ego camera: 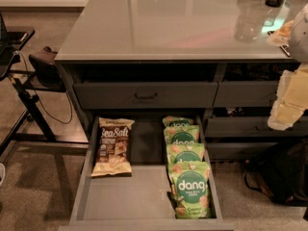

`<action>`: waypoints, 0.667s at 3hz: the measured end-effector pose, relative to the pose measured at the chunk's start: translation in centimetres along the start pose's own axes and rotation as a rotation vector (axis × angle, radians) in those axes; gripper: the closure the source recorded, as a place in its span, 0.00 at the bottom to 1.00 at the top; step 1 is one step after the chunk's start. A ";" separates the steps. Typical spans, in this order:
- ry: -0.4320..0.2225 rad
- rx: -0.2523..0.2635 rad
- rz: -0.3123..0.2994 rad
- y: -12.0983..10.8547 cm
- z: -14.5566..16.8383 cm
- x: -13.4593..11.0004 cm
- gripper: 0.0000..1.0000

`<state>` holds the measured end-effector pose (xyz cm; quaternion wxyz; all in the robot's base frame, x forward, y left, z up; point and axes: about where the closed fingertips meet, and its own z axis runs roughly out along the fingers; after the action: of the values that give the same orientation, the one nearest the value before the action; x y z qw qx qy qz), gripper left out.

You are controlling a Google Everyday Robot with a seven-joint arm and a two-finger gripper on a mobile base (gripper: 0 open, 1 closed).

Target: Pick brown chip bag from middle drawer and place on counter

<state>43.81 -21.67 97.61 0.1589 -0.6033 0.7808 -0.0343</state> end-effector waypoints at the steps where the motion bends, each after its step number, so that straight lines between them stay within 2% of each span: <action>1: 0.000 0.000 0.000 0.0 0.0 0.0 0.00; 2: -0.021 -0.009 -0.020 0.2 0.9 -0.7 0.00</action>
Offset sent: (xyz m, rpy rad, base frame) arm 0.0043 0.0179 -0.0235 0.0353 0.0228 0.0616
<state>44.02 -20.82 96.83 0.1640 -0.6123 0.7730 -0.0262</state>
